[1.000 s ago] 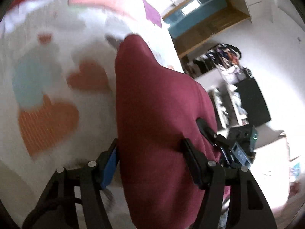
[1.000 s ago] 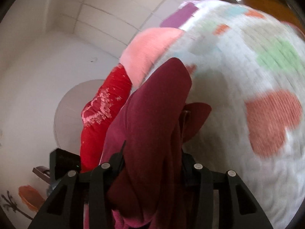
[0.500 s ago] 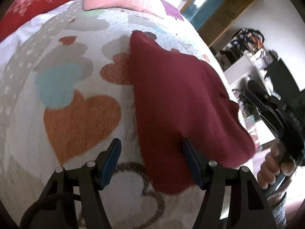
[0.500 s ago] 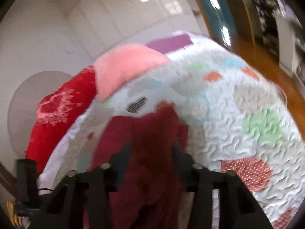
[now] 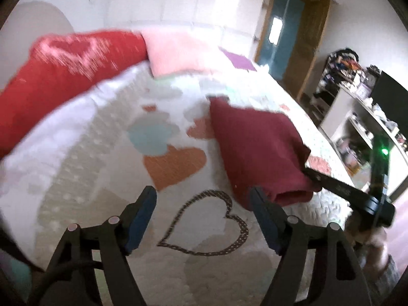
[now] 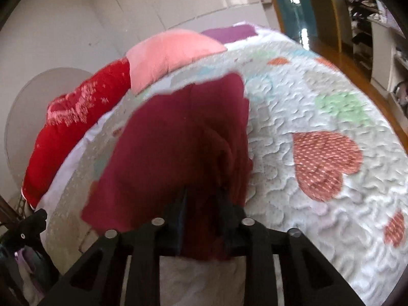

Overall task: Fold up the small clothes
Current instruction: 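Release the sweater bundle and lift both grippers away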

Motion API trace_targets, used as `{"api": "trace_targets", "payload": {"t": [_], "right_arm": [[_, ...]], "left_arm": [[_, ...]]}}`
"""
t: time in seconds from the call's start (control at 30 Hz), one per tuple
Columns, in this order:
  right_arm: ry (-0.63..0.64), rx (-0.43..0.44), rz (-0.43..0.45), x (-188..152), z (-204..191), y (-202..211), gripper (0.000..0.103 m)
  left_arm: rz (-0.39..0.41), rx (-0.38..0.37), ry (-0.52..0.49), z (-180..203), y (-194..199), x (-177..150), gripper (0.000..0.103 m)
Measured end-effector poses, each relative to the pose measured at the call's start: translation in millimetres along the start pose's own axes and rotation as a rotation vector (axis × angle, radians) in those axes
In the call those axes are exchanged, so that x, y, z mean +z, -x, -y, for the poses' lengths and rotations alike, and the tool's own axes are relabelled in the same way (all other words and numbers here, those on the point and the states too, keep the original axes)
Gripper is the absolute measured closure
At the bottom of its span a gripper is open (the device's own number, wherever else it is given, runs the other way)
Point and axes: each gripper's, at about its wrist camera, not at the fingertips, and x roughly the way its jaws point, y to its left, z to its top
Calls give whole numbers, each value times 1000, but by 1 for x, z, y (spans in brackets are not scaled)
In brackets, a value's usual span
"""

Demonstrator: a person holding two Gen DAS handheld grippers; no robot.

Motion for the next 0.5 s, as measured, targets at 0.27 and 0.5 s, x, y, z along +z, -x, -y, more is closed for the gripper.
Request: {"api": "trace_targets", "payload": {"t": [0.27,0.5], "right_arm": [[-21,-59,94,-43,-12,62,58],[-15,-92,78,-70,-28,87,52]], "left_arm": [[270,287,-128,27,82,-7,4],[253,264,-117,33,108,-39,0]]}}
